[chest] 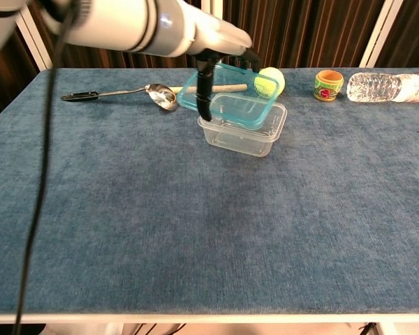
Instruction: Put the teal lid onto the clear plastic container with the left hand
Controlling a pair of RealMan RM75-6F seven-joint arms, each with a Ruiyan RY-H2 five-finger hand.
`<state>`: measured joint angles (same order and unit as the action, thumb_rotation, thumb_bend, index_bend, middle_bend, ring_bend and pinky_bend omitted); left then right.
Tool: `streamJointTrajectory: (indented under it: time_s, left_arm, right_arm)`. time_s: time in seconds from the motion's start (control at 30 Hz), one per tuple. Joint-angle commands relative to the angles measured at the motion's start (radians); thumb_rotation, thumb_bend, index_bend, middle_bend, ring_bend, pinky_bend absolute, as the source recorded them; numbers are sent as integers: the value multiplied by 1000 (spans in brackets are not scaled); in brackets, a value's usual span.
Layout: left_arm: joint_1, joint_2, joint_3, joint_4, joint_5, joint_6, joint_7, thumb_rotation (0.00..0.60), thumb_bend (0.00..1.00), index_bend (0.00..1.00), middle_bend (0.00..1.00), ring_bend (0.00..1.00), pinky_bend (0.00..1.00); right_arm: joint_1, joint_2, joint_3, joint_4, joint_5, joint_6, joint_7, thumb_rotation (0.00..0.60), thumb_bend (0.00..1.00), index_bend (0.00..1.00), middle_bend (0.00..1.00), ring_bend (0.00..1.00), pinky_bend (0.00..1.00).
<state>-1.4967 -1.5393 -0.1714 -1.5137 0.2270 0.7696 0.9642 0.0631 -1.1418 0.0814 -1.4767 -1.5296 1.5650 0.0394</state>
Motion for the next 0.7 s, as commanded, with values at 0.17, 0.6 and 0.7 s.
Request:
streamJointTrajectory:
  time_s: [0.17,0.6,0.7]
  left_arm:
    - [-156,-114,49,156,-220,-49,101,600,292,309,216,70,116]
    - [-243,-177,76,298,-442,-85,153,600,292,306,211,70,116]
    - [-255,-185,81,315,-477,-85,172,600,292,304,209,70,117]
  right_arm:
    - [-8,-1,-1,7,5,4,12,600,26,0,0,0,0]
    - [-12,-12,-2,38,14,-7,45,600,26,0,0,0,0]
    - [-12,-13,-2,42,13,-9,47,600,26,0,0,0,0]
